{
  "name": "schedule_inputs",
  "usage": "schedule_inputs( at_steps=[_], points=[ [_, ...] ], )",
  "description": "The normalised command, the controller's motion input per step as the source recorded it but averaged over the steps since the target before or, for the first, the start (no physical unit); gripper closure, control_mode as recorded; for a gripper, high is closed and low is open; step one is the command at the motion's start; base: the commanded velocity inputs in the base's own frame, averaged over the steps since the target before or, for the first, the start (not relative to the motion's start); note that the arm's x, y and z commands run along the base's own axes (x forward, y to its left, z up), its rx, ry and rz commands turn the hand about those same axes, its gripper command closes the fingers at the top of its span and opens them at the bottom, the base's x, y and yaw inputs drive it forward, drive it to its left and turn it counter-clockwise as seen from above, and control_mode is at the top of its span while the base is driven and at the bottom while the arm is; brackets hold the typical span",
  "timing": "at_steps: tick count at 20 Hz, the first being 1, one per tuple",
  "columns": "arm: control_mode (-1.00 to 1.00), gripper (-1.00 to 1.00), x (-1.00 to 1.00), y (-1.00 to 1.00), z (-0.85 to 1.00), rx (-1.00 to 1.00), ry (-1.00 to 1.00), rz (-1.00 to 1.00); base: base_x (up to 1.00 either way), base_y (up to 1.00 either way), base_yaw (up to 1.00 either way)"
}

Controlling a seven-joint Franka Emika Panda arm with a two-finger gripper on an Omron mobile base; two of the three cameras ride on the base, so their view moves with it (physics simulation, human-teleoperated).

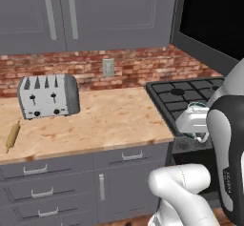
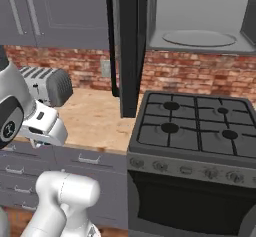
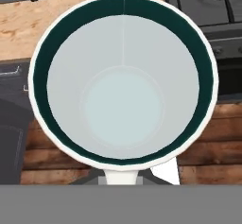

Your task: Pick the mug from the counter and place it inside the microwave. Then close the microwave.

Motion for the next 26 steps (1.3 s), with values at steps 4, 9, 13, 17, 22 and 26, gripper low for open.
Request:
schedule_inputs(
  at_steps=[4,9,13,17,22,26],
  points=[
    [1.0,1.0,0.0,0.0,0.0,0.0,0.0,0.0,-1.0,0.17,0.0],
    [1.0,1.0,0.0,0.0,0.0,0.0,0.0,0.0,-1.0,0.0,-0.03],
    [1.0,1.0,0.0,0.0,0.0,0.0,0.0,0.0,-0.3,-0.82,-0.06],
    [1.0,1.0,0.0,0.0,0.0,0.0,0.0,0.0,0.3,-1.0,0.0],
    [1.0,1.0,0.0,0.0,0.0,0.0,0.0,0.0,0.34,-1.0,0.03],
    [1.0,1.0,0.0,0.0,0.0,0.0,0.0,0.0,0.64,-0.98,0.17]
  ],
)
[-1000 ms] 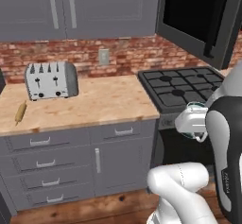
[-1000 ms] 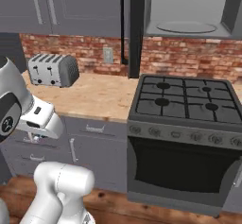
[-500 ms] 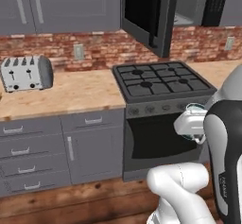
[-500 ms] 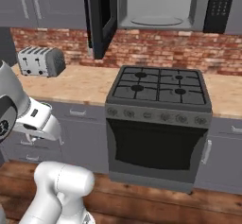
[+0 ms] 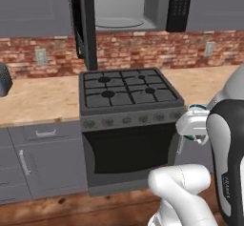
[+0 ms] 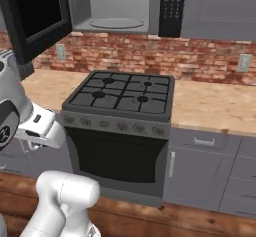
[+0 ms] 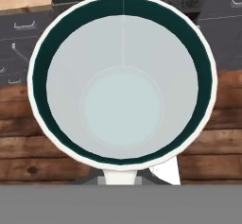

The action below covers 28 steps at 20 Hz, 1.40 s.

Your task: Pick the mug from the counter and place it inside the microwave. Then close the microwave.

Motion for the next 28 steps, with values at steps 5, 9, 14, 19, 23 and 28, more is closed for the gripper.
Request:
schedule_inputs(
  at_steps=[5,9,14,19,23,28],
  points=[
    [1.0,1.0,0.0,0.0,0.0,0.0,0.0,0.0,0.93,-0.68,0.15],
    [1.0,1.0,0.0,0.0,0.0,0.0,0.0,0.0,0.84,-0.1,0.05],
    [1.0,1.0,0.0,0.0,0.0,0.0,0.0,0.0,0.01,0.27,-0.05],
    [1.0,1.0,0.0,0.0,0.0,0.0,0.0,0.0,-0.01,0.22,-0.22],
    [1.0,1.0,0.0,0.0,0.0,0.0,0.0,0.0,0.0,0.36,-0.3],
    [1.0,1.0,0.0,0.0,0.0,0.0,0.0,0.0,0.01,0.58,-0.16]
  ],
)
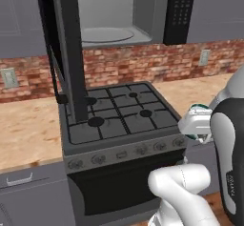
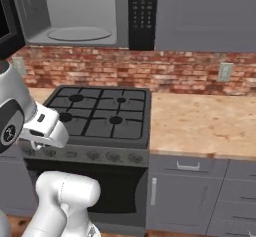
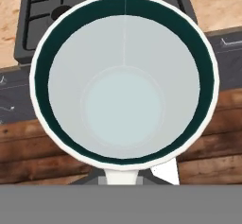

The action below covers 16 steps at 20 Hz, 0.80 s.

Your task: Pick the mug from the counter and place it inside the microwave. Then close the microwave.

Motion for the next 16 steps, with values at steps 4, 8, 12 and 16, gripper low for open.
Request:
schedule_inputs(
  at_steps=[4,8,12,16],
  points=[
    [1.0,1.0,0.0,0.0,0.0,0.0,0.0,0.0,0.11,0.34,0.03],
    [1.0,1.0,0.0,0.0,0.0,0.0,0.0,0.0,0.33,0.06,0.11],
    [1.0,1.0,0.0,0.0,0.0,0.0,0.0,0.0,0.3,0.02,0.16],
    [1.0,1.0,0.0,0.0,0.0,0.0,0.0,0.0,0.33,0.03,0.1]
  ],
)
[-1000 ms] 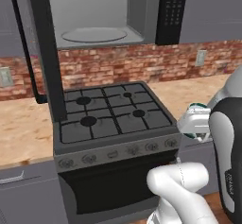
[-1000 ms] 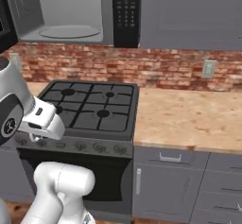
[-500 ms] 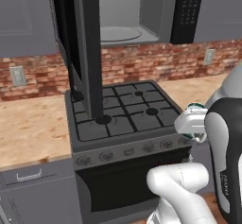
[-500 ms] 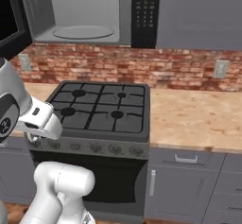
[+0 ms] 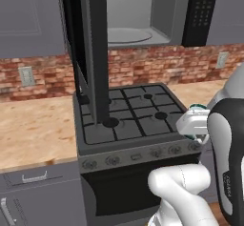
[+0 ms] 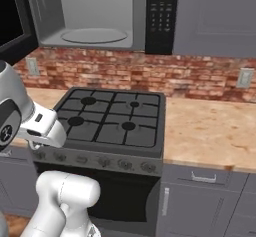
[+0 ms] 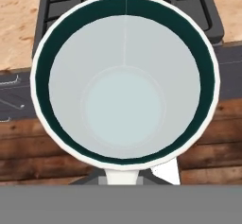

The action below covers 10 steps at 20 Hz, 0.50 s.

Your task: Pick the mug from the counter and place it inside the microwave. Then close the microwave.

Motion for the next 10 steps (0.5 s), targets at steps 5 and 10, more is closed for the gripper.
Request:
schedule_inputs(
  at_steps=[5,10],
  points=[
    [1.0,1.0,0.0,0.0,0.0,0.0,0.0,0.0,0.43,0.0,0.03],
    [1.0,1.0,0.0,0.0,0.0,0.0,0.0,0.0,0.49,-0.04,0.0]
  ],
)
